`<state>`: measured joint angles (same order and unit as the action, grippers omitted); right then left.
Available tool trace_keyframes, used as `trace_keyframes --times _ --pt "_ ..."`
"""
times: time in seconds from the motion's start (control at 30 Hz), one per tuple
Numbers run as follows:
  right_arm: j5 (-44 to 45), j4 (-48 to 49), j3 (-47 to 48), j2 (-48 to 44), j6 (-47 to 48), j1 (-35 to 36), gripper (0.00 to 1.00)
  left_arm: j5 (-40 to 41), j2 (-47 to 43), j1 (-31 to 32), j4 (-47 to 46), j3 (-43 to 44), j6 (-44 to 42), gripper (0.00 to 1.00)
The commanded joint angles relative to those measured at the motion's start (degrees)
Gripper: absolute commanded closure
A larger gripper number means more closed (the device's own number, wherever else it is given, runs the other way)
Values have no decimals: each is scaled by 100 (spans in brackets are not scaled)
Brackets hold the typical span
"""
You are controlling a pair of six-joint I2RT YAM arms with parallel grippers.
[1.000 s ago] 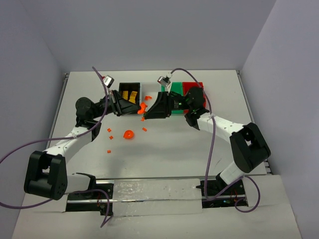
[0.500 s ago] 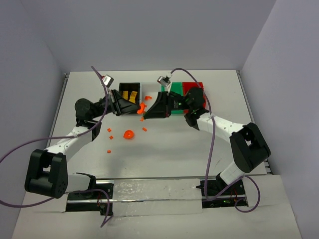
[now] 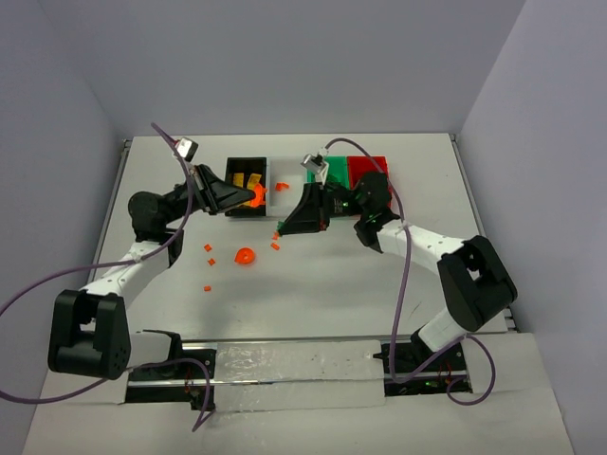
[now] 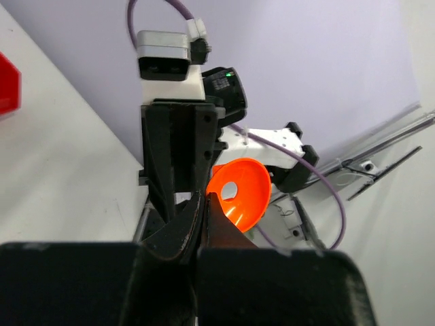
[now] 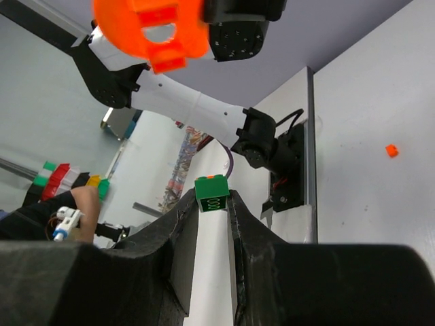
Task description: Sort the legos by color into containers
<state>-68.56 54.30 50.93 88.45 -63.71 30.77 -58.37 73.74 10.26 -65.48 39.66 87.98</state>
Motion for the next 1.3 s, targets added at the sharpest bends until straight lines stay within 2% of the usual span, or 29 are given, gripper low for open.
trace_keyframes --times 0.0,0.03,0.07,0.1,0.13,0.17,0.27,0.37,0.57,0.7,0.93,1.1,1.23,1.27 --pt "68 -449 -65 -552 720 -457 100 317 -202 27 2873 812 -2438 100" --pt "144 -757 -49 -638 1022 -466 100 554 -178 28 3798 1068 -3153 100" --pt "239 -1631 -15 -815 1360 -661 100 840 -6 150 4580 1655 -3775 100" --pt "334 -2149 19 -917 1746 -773 100 1102 120 248 5151 1703 -4341 100" --pt "638 -2874 131 -1064 2305 -909 100 1907 311 419 5912 2293 -5337 100" --pt "844 -3682 221 -1174 2955 -1008 100 2500 548 647 6606 2689 -5958 100" --pt "1398 -4973 431 -1448 4161 -1206 100 3776 1056 1074 7262 3419 -6801 100" --pt "1903 -5695 541 -1613 4735 -1334 100 4644 1723 1444 7579 3999 -7278 100" --pt "2492 -6234 701 -1830 5222 -1472 100 5746 3162 1770 7931 5063 -7769 100" --pt "2681 -6379 823 -1796 5343 -1486 100 6102 3861 1796 7972 5573 -7867 100" --pt "2726 -6423 920 -1717 5382 -1486 100 6255 4752 1822 8149 6363 -7977 99" --pt "2751 -6452 954 -1700 5387 -1486 100 6233 5000 1830 8288 6604 -8016 77" --pt "2742 -6458 981 -1682 5382 -1486 100 6103 5000 1830 8359 6683 -8012 53" --pt "2742 -6462 989 -1682 5386 -1486 100 6062 4979 1830 8367 6704 -8016 51"
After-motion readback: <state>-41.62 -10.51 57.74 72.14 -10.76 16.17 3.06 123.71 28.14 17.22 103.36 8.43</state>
